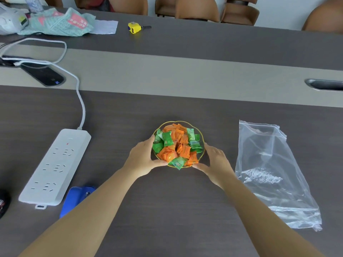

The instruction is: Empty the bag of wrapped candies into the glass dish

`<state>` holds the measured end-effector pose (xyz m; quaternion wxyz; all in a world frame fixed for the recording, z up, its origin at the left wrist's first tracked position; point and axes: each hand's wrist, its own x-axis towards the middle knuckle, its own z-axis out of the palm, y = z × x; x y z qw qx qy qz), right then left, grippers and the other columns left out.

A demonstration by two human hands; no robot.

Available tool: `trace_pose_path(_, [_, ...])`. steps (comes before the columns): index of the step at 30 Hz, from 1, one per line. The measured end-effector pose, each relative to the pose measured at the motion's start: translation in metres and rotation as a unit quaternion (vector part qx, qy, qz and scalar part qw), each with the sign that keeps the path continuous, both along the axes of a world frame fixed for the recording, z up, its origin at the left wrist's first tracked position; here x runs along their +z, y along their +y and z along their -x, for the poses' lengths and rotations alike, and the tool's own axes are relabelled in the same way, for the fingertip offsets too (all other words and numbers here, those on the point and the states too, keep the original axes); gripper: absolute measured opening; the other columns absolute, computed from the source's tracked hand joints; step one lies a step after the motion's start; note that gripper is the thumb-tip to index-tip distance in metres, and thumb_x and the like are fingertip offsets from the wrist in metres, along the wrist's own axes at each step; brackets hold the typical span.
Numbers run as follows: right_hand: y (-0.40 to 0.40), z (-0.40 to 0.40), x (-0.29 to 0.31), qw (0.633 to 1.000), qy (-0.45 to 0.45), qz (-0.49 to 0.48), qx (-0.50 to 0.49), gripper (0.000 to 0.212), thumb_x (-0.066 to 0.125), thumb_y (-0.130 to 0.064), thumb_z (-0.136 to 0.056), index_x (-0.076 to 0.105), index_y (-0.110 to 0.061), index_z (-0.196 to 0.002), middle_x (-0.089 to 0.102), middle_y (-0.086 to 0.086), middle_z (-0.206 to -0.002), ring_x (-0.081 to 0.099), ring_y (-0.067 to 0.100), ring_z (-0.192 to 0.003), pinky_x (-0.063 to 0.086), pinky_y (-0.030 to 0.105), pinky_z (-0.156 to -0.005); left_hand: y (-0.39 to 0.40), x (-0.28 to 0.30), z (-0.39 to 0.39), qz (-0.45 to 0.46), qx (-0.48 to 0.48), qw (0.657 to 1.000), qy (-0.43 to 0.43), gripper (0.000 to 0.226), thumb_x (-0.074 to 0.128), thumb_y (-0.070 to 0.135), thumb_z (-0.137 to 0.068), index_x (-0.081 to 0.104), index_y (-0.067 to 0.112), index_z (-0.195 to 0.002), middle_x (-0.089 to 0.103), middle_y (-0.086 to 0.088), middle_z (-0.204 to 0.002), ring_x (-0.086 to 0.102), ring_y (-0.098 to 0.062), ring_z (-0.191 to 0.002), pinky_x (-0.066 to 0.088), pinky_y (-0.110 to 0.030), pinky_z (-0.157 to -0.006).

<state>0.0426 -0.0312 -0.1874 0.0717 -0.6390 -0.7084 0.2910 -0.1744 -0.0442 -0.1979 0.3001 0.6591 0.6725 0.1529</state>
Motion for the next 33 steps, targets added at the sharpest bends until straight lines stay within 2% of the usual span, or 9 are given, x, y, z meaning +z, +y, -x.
trace_pose_path(3, [0.021, -0.002, -0.003, 1.000, -0.006, -0.011, 0.006, 0.075, 0.058, -0.042, -0.080, 0.021, -0.019, -0.141, 0.034, 0.004, -0.148, 0.024, 0.022, -0.138, 0.025, 0.042, -0.113, 0.020, -0.001, -0.003, 0.002, 0.012, 1.000, 0.013, 0.094, 0.069, 0.042, -0.070, 0.016, 0.013, -0.143, 0.042, -0.005, -0.144, 0.035, -0.025, -0.133, 0.029, -0.043, -0.108])
trace_pose_path(8, [0.080, -0.001, 0.000, 0.999, -0.037, -0.023, 0.019, 0.073, 0.052, -0.041, -0.084, 0.016, -0.016, -0.142, 0.024, 0.007, -0.153, 0.016, 0.024, -0.141, 0.019, 0.043, -0.115, 0.077, -0.005, -0.006, 0.001, 0.040, 0.999, 0.025, 0.096, 0.067, 0.046, -0.070, 0.015, 0.014, -0.143, 0.043, -0.005, -0.143, 0.035, -0.026, -0.133, 0.031, -0.044, -0.107])
trace_pose_path(14, [0.164, 0.003, -0.007, 0.999, -0.018, -0.048, 0.020, 0.067, 0.048, -0.038, -0.087, 0.019, -0.014, -0.141, 0.028, 0.010, -0.151, 0.019, 0.026, -0.140, 0.021, 0.042, -0.114, 0.158, -0.011, -0.007, -0.016, 0.081, 0.996, 0.012, 0.090, 0.067, 0.048, -0.068, 0.022, 0.021, -0.141, 0.050, -0.003, -0.138, 0.042, -0.026, -0.128, 0.035, -0.044, -0.102])
trace_pose_path(17, [0.204, 0.005, -0.015, 0.999, 0.015, -0.042, 0.017, 0.069, 0.051, -0.042, -0.084, 0.019, -0.019, -0.141, 0.033, 0.009, -0.148, 0.023, 0.028, -0.137, 0.025, 0.046, -0.113, 0.196, -0.012, -0.008, -0.036, 0.088, 0.995, -0.012, 0.081, 0.068, 0.041, -0.071, 0.026, 0.023, -0.138, 0.050, -0.004, -0.138, 0.042, -0.026, -0.129, 0.034, -0.040, -0.102])
trace_pose_path(22, [0.259, 0.011, -0.027, 0.998, 0.040, -0.046, -0.011, 0.076, 0.055, -0.046, -0.078, 0.019, -0.022, -0.141, 0.040, 0.009, -0.143, 0.029, 0.032, -0.134, 0.028, 0.049, -0.110, 0.251, -0.018, -0.006, -0.049, 0.089, 0.994, -0.033, 0.079, 0.067, 0.040, -0.072, 0.029, 0.023, -0.138, 0.048, -0.003, -0.140, 0.041, -0.026, -0.130, 0.035, -0.043, -0.105])
trace_pose_path(28, [0.298, 0.016, -0.033, 0.998, 0.025, -0.056, -0.016, 0.075, 0.051, -0.049, -0.080, 0.019, -0.019, -0.140, 0.040, 0.013, -0.142, 0.030, 0.034, -0.133, 0.028, 0.051, -0.110, 0.289, -0.023, -0.004, -0.037, 0.108, 0.993, -0.019, 0.086, 0.064, 0.045, -0.073, 0.020, 0.019, -0.142, 0.042, -0.008, -0.144, 0.038, -0.029, -0.132, 0.032, -0.044, -0.108])
trace_pose_path(33, [0.298, 0.021, -0.023, 0.997, 0.027, -0.066, -0.020, 0.080, 0.050, -0.044, -0.083, 0.005, -0.018, -0.144, 0.024, 0.011, -0.152, 0.016, 0.030, -0.140, 0.020, 0.047, -0.114, 0.288, -0.011, -0.006, -0.034, 0.137, 0.990, -0.029, 0.095, 0.059, 0.041, -0.080, -0.003, 0.010, -0.144, 0.018, -0.012, -0.155, 0.020, -0.028, -0.141, 0.021, -0.042, -0.113])
